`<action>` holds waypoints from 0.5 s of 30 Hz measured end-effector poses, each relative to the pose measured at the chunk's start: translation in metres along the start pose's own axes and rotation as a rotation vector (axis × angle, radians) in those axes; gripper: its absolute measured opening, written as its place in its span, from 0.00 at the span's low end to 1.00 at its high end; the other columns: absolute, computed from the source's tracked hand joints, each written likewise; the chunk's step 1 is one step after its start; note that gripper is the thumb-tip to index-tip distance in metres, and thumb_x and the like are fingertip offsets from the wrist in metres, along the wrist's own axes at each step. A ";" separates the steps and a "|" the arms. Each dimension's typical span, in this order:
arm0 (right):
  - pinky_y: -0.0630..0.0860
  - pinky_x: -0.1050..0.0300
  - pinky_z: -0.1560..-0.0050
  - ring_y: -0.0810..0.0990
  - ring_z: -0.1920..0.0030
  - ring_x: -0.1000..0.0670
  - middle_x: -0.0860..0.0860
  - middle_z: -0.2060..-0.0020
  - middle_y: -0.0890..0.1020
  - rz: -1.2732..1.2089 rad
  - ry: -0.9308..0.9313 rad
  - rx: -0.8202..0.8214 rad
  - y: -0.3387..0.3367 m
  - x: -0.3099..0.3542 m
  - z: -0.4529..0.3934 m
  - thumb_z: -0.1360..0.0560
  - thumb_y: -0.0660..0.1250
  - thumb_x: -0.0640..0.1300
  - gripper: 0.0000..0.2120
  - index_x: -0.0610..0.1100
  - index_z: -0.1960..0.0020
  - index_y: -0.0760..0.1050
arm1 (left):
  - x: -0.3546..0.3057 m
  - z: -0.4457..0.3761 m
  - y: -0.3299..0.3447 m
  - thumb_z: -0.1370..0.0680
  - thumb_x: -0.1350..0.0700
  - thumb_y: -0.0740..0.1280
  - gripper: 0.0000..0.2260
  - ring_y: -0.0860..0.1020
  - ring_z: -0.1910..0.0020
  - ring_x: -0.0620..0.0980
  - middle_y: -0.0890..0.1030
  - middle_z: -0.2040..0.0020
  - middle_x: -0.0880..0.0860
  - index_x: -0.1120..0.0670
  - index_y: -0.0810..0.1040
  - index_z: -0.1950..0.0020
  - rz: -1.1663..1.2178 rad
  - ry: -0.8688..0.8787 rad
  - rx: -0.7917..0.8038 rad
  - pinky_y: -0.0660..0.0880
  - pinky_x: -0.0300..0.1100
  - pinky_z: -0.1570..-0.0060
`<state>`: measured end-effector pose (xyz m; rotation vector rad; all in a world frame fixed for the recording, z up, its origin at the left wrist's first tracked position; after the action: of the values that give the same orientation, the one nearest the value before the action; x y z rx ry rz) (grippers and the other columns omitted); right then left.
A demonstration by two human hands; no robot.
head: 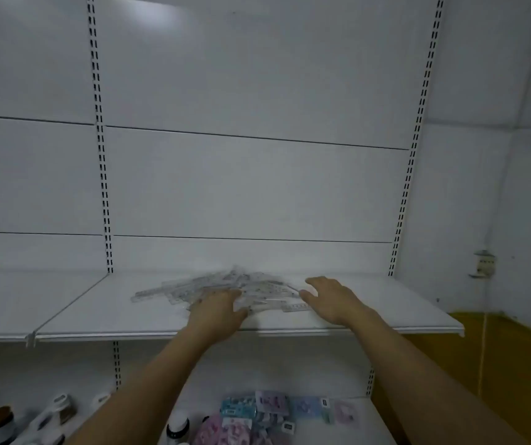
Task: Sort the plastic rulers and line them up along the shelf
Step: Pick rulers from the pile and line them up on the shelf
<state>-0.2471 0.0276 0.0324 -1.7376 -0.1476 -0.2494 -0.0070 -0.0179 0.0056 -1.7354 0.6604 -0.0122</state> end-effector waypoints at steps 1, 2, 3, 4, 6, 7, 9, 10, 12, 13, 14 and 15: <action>0.62 0.49 0.29 0.63 0.27 0.46 0.49 0.25 0.63 -0.017 0.022 0.007 0.006 -0.003 0.005 0.18 0.51 0.59 0.27 0.48 0.23 0.59 | 0.000 0.004 0.005 0.20 0.43 0.59 0.24 0.66 0.28 0.52 0.67 0.26 0.51 0.49 0.65 0.26 0.003 0.013 0.015 0.63 0.46 0.30; 0.63 0.50 0.30 0.64 0.28 0.45 0.48 0.26 0.65 -0.026 0.038 0.015 0.012 -0.010 0.007 0.19 0.52 0.59 0.27 0.48 0.24 0.59 | 0.001 0.004 0.012 0.20 0.45 0.60 0.23 0.67 0.29 0.52 0.69 0.27 0.52 0.50 0.66 0.26 0.018 0.036 0.013 0.65 0.44 0.32; 0.64 0.50 0.31 0.65 0.29 0.46 0.48 0.27 0.66 -0.029 0.053 0.030 0.021 -0.017 0.009 0.19 0.52 0.59 0.27 0.48 0.24 0.59 | 0.000 0.007 0.020 0.20 0.46 0.60 0.22 0.68 0.31 0.53 0.70 0.28 0.53 0.51 0.68 0.27 0.018 0.056 0.030 0.66 0.43 0.33; 0.65 0.51 0.32 0.66 0.29 0.46 0.48 0.27 0.66 -0.027 0.068 0.054 0.028 -0.025 0.011 0.19 0.52 0.59 0.27 0.48 0.24 0.59 | -0.001 0.007 0.028 0.21 0.47 0.61 0.21 0.70 0.33 0.53 0.72 0.31 0.54 0.52 0.70 0.29 0.015 0.080 0.044 0.68 0.43 0.36; 0.64 0.53 0.32 0.65 0.29 0.47 0.48 0.27 0.65 -0.028 0.090 0.075 0.039 -0.037 0.007 0.18 0.52 0.59 0.27 0.47 0.24 0.58 | -0.005 0.004 0.038 0.21 0.49 0.61 0.19 0.73 0.37 0.54 0.76 0.36 0.55 0.53 0.73 0.32 -0.006 0.127 0.036 0.70 0.43 0.40; 0.63 0.54 0.31 0.64 0.29 0.47 0.49 0.26 0.65 -0.022 0.088 0.079 0.041 -0.042 0.003 0.18 0.51 0.59 0.27 0.47 0.24 0.58 | -0.006 0.000 0.040 0.21 0.49 0.61 0.18 0.72 0.38 0.54 0.76 0.36 0.54 0.53 0.73 0.33 -0.015 0.145 0.013 0.70 0.43 0.41; 0.62 0.54 0.31 0.64 0.28 0.48 0.49 0.26 0.64 -0.008 0.064 0.094 0.044 -0.049 -0.004 0.18 0.51 0.59 0.27 0.47 0.24 0.57 | -0.009 -0.008 0.046 0.21 0.49 0.61 0.19 0.71 0.36 0.53 0.74 0.35 0.53 0.54 0.72 0.31 -0.029 0.163 -0.024 0.68 0.43 0.38; 0.61 0.54 0.30 0.63 0.28 0.48 0.49 0.25 0.63 -0.003 0.045 0.097 0.047 -0.054 -0.008 0.18 0.51 0.59 0.27 0.47 0.23 0.57 | -0.009 -0.012 0.051 0.21 0.49 0.61 0.20 0.70 0.35 0.53 0.74 0.34 0.53 0.54 0.71 0.31 -0.039 0.167 -0.026 0.67 0.43 0.37; 0.57 0.53 0.27 0.59 0.25 0.50 0.50 0.24 0.59 0.010 0.024 0.111 0.051 -0.064 -0.017 0.18 0.50 0.60 0.28 0.47 0.22 0.55 | -0.014 -0.018 0.057 0.21 0.49 0.60 0.20 0.68 0.33 0.53 0.72 0.33 0.53 0.54 0.70 0.30 -0.048 0.169 -0.009 0.66 0.43 0.35; 0.54 0.53 0.25 0.57 0.24 0.50 0.51 0.23 0.57 0.009 0.023 0.123 0.053 -0.069 -0.021 0.18 0.49 0.60 0.29 0.48 0.22 0.54 | -0.014 -0.022 0.060 0.20 0.48 0.60 0.20 0.67 0.33 0.53 0.71 0.32 0.53 0.54 0.70 0.30 -0.061 0.170 -0.001 0.65 0.44 0.34; 0.51 0.52 0.24 0.55 0.24 0.51 0.52 0.22 0.56 0.003 0.025 0.133 0.057 -0.073 -0.024 0.19 0.48 0.62 0.30 0.49 0.22 0.53 | -0.014 -0.025 0.063 0.20 0.47 0.59 0.20 0.67 0.33 0.53 0.71 0.31 0.53 0.55 0.69 0.31 -0.073 0.174 0.000 0.64 0.44 0.33; 0.49 0.51 0.24 0.53 0.23 0.52 0.52 0.22 0.54 -0.007 0.026 0.132 0.060 -0.076 -0.025 0.21 0.45 0.66 0.33 0.50 0.21 0.52 | -0.015 -0.028 0.064 0.20 0.46 0.58 0.20 0.67 0.33 0.53 0.71 0.32 0.53 0.55 0.70 0.32 -0.087 0.185 -0.012 0.64 0.43 0.34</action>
<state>-0.3084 -0.0044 -0.0395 -1.6027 -0.1476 -0.2620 -0.0558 -0.0444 -0.0390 -1.7869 0.7200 -0.2316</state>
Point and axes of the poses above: each hand's wrist, its own z-axis away from the middle knuckle, its own y-axis out of the palm, x = y × z, the point moved 2 cm from there along -z, towards the middle knuckle
